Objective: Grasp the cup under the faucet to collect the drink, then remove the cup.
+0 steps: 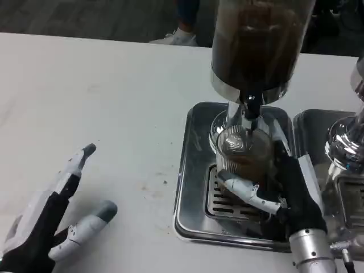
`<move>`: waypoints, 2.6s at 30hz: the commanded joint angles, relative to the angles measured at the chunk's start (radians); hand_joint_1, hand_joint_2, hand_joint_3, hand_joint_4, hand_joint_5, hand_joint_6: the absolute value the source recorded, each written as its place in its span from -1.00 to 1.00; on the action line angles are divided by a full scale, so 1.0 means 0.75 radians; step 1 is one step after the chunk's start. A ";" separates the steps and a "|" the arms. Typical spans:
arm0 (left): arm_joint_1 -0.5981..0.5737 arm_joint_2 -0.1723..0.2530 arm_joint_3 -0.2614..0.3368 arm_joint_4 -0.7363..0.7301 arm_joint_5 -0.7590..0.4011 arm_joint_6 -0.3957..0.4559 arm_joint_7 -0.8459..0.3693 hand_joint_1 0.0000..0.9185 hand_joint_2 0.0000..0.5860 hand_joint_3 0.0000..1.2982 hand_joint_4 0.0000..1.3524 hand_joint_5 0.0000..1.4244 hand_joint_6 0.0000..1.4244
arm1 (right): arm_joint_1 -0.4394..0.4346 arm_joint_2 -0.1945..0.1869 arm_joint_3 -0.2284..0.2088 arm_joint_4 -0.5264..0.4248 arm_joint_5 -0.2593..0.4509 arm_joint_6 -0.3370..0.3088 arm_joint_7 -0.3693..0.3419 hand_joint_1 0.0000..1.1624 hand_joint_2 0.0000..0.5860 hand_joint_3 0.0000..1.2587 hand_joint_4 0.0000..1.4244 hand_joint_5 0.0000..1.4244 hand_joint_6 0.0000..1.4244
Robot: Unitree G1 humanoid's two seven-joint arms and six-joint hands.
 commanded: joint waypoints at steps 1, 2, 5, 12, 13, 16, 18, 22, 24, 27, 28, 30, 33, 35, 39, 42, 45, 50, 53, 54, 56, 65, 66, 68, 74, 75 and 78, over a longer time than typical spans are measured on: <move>0.015 0.011 -0.003 -0.003 -0.021 0.016 0.003 -1.00 -0.57 -1.00 -1.00 -1.00 -1.00 | 0.027 -0.002 0.024 0.033 0.003 0.053 0.049 0.57 -0.35 -0.81 -0.59 -0.57 -0.37; 0.016 0.011 -0.003 -0.004 -0.020 0.016 0.004 -1.00 -0.57 -1.00 -1.00 -1.00 -1.00 | 0.026 -0.003 0.027 0.032 0.002 0.054 0.052 0.58 -0.36 -0.79 -0.58 -0.57 -0.36; 0.019 0.013 0.001 -0.007 -0.020 0.017 0.009 -1.00 -0.57 -0.99 -1.00 -1.00 -1.00 | 0.021 -0.003 0.033 0.035 0.005 0.055 0.064 0.58 -0.36 -0.71 -0.53 -0.52 -0.32; 0.021 0.010 0.000 -0.012 -0.022 0.023 0.008 -1.00 -0.57 -0.96 -1.00 -0.99 -1.00 | 0.019 0.001 0.031 0.039 0.000 0.048 0.043 0.65 -0.35 -0.52 -0.41 -0.43 -0.23; 0.021 0.010 -0.002 -0.012 -0.023 0.023 0.006 -1.00 -0.57 -0.96 -1.00 -0.99 -1.00 | 0.016 0.003 0.031 0.039 -0.005 0.046 0.033 0.68 -0.35 -0.48 -0.38 -0.39 -0.20; 0.021 0.013 -0.005 -0.012 -0.027 0.025 -0.002 -1.00 -0.57 -0.95 -1.00 -0.99 -1.00 | 0.008 0.010 0.033 0.038 -0.019 0.046 0.011 0.78 -0.33 -0.40 -0.31 -0.33 -0.11; 0.021 0.012 -0.008 -0.007 -0.029 0.027 -0.006 -1.00 -0.57 -0.95 -1.00 -0.99 -1.00 | 0.005 0.019 0.031 0.033 -0.036 0.044 -0.018 0.84 -0.35 -0.34 -0.29 -0.29 -0.05; 0.023 0.010 -0.013 -0.009 -0.027 0.027 -0.005 -1.00 -0.57 -0.95 -1.00 -0.99 -1.00 | 0.007 0.033 0.024 0.027 -0.050 0.031 -0.070 0.87 -0.35 -0.26 -0.25 -0.19 0.09; 0.020 0.009 -0.016 -0.010 -0.028 0.028 -0.006 -1.00 -0.57 -0.95 -1.00 -0.99 -1.00 | 0.012 0.039 0.018 0.018 -0.052 0.021 -0.099 0.89 -0.41 -0.16 -0.18 -0.05 0.28; 0.016 0.011 -0.018 -0.008 -0.029 0.028 -0.008 -1.00 -0.57 -0.95 -1.00 -0.99 -1.00 | 0.024 0.046 0.012 0.000 -0.057 0.013 -0.136 0.95 -0.56 -0.05 -0.08 0.08 0.52; 0.016 0.011 -0.018 -0.007 -0.030 0.029 -0.009 -1.00 -0.57 -0.95 -1.00 -0.98 -1.00 | 0.027 0.049 0.009 -0.003 -0.058 0.011 -0.148 0.94 -0.61 -0.02 -0.06 0.10 0.56; 0.012 0.013 -0.019 -0.006 -0.033 0.030 -0.013 -1.00 -0.57 -0.95 -1.00 -0.98 -1.00 | 0.033 0.054 0.004 -0.008 -0.062 0.001 -0.173 0.94 -0.66 0.03 -0.01 0.15 0.63; 0.007 0.015 -0.019 -0.003 -0.035 0.031 -0.016 -1.00 -0.57 -0.95 -1.00 -0.98 -1.00 | 0.034 0.059 0.000 -0.007 -0.064 -0.005 -0.190 0.95 -0.70 0.08 0.02 0.20 0.70; 0.004 0.017 -0.021 -0.001 -0.038 0.031 -0.018 -1.00 -0.57 -0.95 -1.00 -0.97 -1.00 | 0.035 0.062 -0.002 -0.006 -0.065 -0.010 -0.198 0.95 -0.70 0.10 0.02 0.22 0.73; -0.002 0.019 -0.026 0.004 -0.042 0.033 -0.024 -1.00 -0.57 -0.95 -1.00 -0.97 -1.00 | 0.042 0.070 -0.008 -0.011 -0.071 -0.024 -0.223 0.95 -0.70 0.17 0.07 0.25 0.75; -0.006 0.016 -0.033 0.005 -0.044 0.032 -0.026 -1.00 -0.57 -0.95 -1.00 -0.97 -1.00 | 0.050 0.074 -0.016 -0.020 -0.071 -0.035 -0.244 0.95 -0.70 0.22 0.10 0.28 0.78; -0.009 0.015 -0.037 0.007 -0.043 0.032 -0.027 -1.00 -0.57 -0.95 -1.00 -0.97 -1.00 | 0.052 0.077 -0.017 -0.024 -0.078 -0.044 -0.265 0.95 -0.68 0.25 0.12 0.31 0.80; -0.016 0.016 -0.046 0.014 -0.044 0.032 -0.029 -1.00 -0.57 -0.95 -1.00 -0.97 -1.00 | 0.051 0.075 -0.015 -0.025 -0.086 -0.048 -0.284 0.94 -0.68 0.28 0.14 0.32 0.81; -0.024 0.015 -0.055 0.022 -0.046 0.030 -0.033 -1.00 -0.57 -0.95 -1.00 -0.97 -1.00 | 0.059 0.072 -0.016 -0.038 -0.091 -0.046 -0.292 0.93 -0.67 0.28 0.14 0.33 0.81; -0.026 0.014 -0.058 0.025 -0.047 0.030 -0.034 -1.00 -0.57 -0.95 -1.00 -0.97 -1.00 | 0.064 0.071 -0.017 -0.045 -0.092 -0.045 -0.295 0.93 -0.67 0.28 0.14 0.33 0.81; -0.029 0.012 -0.064 0.031 -0.047 0.028 -0.035 -1.00 -0.57 -0.95 -1.00 -0.96 -1.00 | 0.073 0.068 -0.018 -0.060 -0.096 -0.042 -0.298 0.91 -0.66 0.29 0.14 0.34 0.82; -0.031 0.018 -0.080 0.029 -0.029 0.017 -0.024 -1.00 -0.56 -0.95 -1.00 -0.96 -1.00 | 0.131 0.045 -0.011 -0.161 -0.160 -0.023 -0.319 0.79 -0.60 0.29 0.18 0.36 0.88; -0.031 0.018 -0.081 0.028 -0.030 0.018 -0.025 -1.00 -0.56 -0.95 -1.00 -0.96 -1.00 | 0.138 0.042 -0.009 -0.175 -0.172 -0.018 -0.321 0.76 -0.55 0.29 0.18 0.38 0.89; -0.030 0.018 -0.082 0.026 -0.028 0.018 -0.026 -1.00 -0.56 -0.95 -1.00 -0.96 -1.00 | 0.148 0.042 -0.008 -0.193 -0.182 -0.008 -0.315 0.72 -0.52 0.29 0.18 0.38 0.89; -0.029 0.016 -0.086 0.023 -0.023 0.018 -0.023 -1.00 -0.56 -0.95 -1.00 -0.96 -1.00 | 0.171 0.040 -0.006 -0.232 -0.199 0.001 -0.309 0.69 -0.45 0.31 0.20 0.40 0.92; -0.029 0.018 -0.086 0.021 -0.018 0.017 -0.020 -1.00 -0.56 -0.95 -1.00 -0.96 -1.00 | 0.175 0.039 -0.005 -0.238 -0.200 0.002 -0.308 0.69 -0.45 0.31 0.20 0.40 0.92; -0.027 0.020 -0.086 0.013 -0.007 0.017 -0.016 -1.00 -0.56 -0.95 -1.00 -0.96 -1.00 | 0.195 0.031 -0.003 -0.263 -0.202 0.009 -0.297 0.68 -0.44 0.31 0.20 0.40 0.92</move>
